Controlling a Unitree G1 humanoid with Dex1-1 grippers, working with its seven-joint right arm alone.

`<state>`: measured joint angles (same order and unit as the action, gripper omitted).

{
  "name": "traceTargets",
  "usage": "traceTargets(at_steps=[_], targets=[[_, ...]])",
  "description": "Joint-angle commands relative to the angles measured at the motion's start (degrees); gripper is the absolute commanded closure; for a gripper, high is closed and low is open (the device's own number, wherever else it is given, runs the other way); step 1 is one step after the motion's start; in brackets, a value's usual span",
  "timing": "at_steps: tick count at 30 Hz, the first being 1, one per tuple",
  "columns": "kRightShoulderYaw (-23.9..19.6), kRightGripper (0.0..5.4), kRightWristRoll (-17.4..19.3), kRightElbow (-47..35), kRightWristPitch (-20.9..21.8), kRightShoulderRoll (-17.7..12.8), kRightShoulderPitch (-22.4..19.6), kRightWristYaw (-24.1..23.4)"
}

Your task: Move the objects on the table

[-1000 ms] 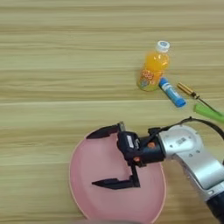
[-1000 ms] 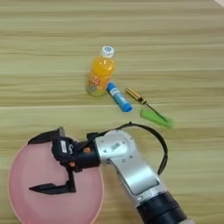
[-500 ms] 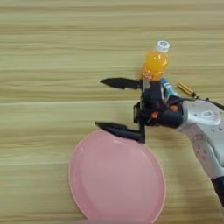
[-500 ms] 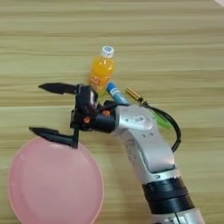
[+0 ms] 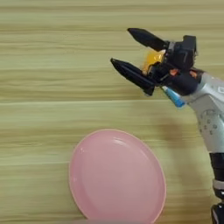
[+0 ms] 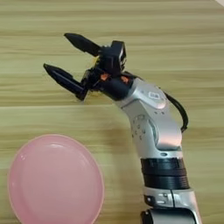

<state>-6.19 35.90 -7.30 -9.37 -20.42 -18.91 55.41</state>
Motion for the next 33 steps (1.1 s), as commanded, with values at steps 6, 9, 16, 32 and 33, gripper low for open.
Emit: traceTargets(at_steps=[6, 9, 16, 32, 33], targets=[[-5.9, 0.03, -1.0, 3.7, 4.3, 1.6, -9.4, -9.0], [-7.3, 0.03, -2.1, 5.9, 6.0, 2.2, -11.0, -11.7], [-8.9, 0.03, -9.2, 13.1, 13.1, 2.3, -14.7, -19.3], [-8.1, 0.03, -21.8, 28.7, 17.6, 0.1, -18.6, -29.9], [-8.1, 0.03, -22.0, 29.4, 17.4, 0.1, -18.8, -30.1]])
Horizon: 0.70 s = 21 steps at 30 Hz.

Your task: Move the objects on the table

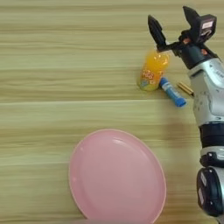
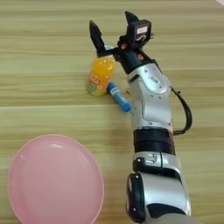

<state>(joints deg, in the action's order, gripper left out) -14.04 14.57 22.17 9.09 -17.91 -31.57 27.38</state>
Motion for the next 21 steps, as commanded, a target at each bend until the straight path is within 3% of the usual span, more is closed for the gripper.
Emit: traceTargets(at_steps=[1, 10, 21], targets=[[-0.2, 0.03, -0.8, 0.5, -1.3, -2.5, -6.3, -2.2], [-0.7, 0.03, 0.0, 4.5, -6.8, -2.4, -7.6, -2.7], [0.8, 0.03, -2.8, 8.6, -8.5, -2.8, -8.3, -4.0]])
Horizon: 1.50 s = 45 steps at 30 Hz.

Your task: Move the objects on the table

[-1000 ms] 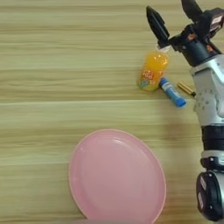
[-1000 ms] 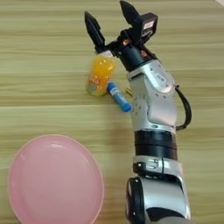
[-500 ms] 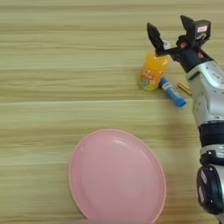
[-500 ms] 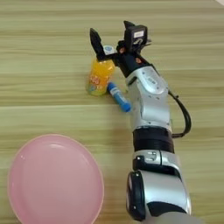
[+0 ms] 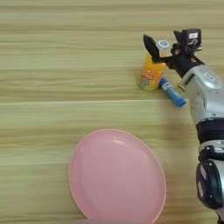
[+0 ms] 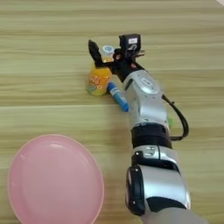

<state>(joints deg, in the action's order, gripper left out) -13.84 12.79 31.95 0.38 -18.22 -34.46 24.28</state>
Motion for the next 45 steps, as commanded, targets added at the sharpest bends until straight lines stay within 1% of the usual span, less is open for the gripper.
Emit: traceTargets(at_steps=[1, 6, 10, 17, 23, 26, 32, 38, 42, 45], targets=[[0.8, 0.03, -1.3, -0.8, 0.1, -2.5, -5.4, -0.9], [1.8, 0.03, -2.7, 0.1, -0.8, -2.7, -4.7, -0.7], [2.2, 0.03, -3.6, 1.1, -0.4, -2.9, -4.2, -1.1], [2.3, 0.03, -4.8, 3.8, 0.1, -3.5, -4.6, -1.4], [2.2, 0.85, -5.1, 5.8, 0.4, -3.7, -5.0, -1.3], [2.3, 1.1, -5.1, 6.0, 0.4, -3.8, -5.1, -0.9], [2.5, 1.85, -5.0, 6.0, 0.6, -4.0, -5.1, -0.4], [2.4, 1.89, -4.6, 4.7, 1.5, -3.9, -4.7, -0.1], [2.1, 1.89, -3.9, 1.5, 2.5, -3.8, -4.2, 0.2], [1.6, 1.89, -2.8, -2.8, 2.9, -3.5, -3.5, 0.9]])
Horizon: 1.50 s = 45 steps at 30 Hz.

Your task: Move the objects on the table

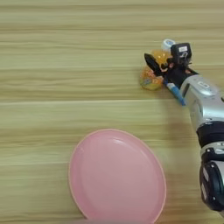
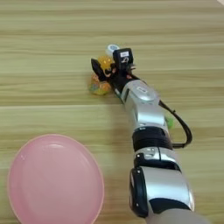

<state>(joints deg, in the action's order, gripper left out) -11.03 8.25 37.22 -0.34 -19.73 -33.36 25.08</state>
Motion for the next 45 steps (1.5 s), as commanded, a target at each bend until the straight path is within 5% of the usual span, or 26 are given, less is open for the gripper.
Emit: traceTargets(at_steps=[1, 19, 45], targets=[[-1.3, 1.89, 2.1, -9.8, 3.7, -1.9, -4.3, 0.4], [-0.7, 1.9, 6.6, -28.8, 3.2, -0.5, 0.2, 4.6], [0.5, 1.91, 23.6, -47.3, -0.9, -4.2, 8.8, 27.8]])
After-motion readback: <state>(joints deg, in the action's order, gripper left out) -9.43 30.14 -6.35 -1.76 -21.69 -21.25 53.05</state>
